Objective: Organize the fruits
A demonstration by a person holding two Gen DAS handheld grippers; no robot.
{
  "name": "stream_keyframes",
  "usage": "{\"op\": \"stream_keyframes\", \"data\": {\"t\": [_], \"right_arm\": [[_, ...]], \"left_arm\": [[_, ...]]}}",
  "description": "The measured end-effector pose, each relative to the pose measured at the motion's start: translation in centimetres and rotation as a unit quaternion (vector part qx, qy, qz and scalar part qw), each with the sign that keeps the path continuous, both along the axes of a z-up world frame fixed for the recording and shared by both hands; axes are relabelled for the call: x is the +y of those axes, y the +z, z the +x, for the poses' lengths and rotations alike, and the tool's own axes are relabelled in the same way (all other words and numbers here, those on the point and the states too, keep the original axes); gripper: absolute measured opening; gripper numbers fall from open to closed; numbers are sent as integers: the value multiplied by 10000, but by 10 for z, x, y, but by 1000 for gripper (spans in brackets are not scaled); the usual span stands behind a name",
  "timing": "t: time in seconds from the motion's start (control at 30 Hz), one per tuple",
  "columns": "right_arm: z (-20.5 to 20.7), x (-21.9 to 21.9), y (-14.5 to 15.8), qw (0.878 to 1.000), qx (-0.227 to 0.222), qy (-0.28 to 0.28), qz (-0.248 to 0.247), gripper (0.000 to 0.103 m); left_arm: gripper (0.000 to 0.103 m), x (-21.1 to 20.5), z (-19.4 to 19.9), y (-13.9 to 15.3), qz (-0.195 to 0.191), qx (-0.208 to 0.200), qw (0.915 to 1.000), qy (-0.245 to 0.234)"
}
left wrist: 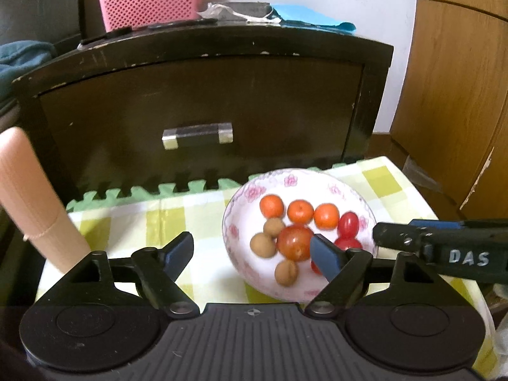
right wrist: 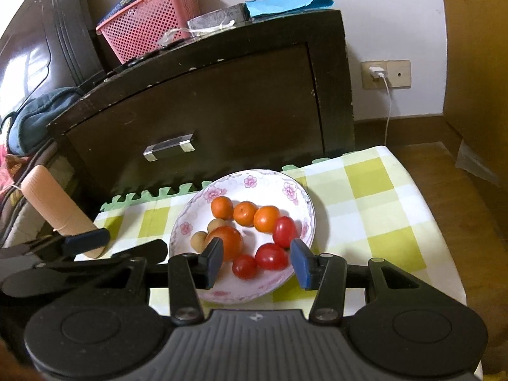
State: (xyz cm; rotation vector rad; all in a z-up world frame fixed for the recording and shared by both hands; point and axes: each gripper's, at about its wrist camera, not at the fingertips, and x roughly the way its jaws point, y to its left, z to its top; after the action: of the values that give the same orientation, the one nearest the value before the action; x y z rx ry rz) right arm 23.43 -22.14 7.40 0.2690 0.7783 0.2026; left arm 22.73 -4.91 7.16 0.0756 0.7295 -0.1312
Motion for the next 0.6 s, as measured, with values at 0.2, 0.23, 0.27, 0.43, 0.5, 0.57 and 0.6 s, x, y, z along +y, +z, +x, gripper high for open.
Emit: {"op": "stream_keyframes", "data": {"t": [0.2, 0.23, 0.27, 0.43, 0.5, 0.57, 0.6], "right_arm": [[-26, 0, -3, 9999, 132, -45, -37, 46], [-30, 1, -4, 9999, 149, -49, -50, 46], [-35, 1, -4, 9998, 158, -57, -64, 46], [-56, -2, -2, 9998, 187, -110, -43, 46], [-65, -3, -1, 9997, 191, -148, -5, 46], [-73, -3, 0, 9997, 193, -150, 23, 47], [-78, -2, 0, 9997, 198, -142, 31, 48]], "left_arm": [[94, 2, -21, 2, 28, -11, 10000, 72], [96, 3, -25, 2, 52, -33, 9999, 95], [97, 3, -29, 2, 92, -60, 9999, 118], [103, 4, -48, 1, 180, -84, 9996, 222], [103, 6, -54, -1, 142, -26, 9995, 284], [103, 9, -61, -4, 61, 34, 9993, 358], [103, 10, -64, -4, 36, 54, 9992, 387]]}}
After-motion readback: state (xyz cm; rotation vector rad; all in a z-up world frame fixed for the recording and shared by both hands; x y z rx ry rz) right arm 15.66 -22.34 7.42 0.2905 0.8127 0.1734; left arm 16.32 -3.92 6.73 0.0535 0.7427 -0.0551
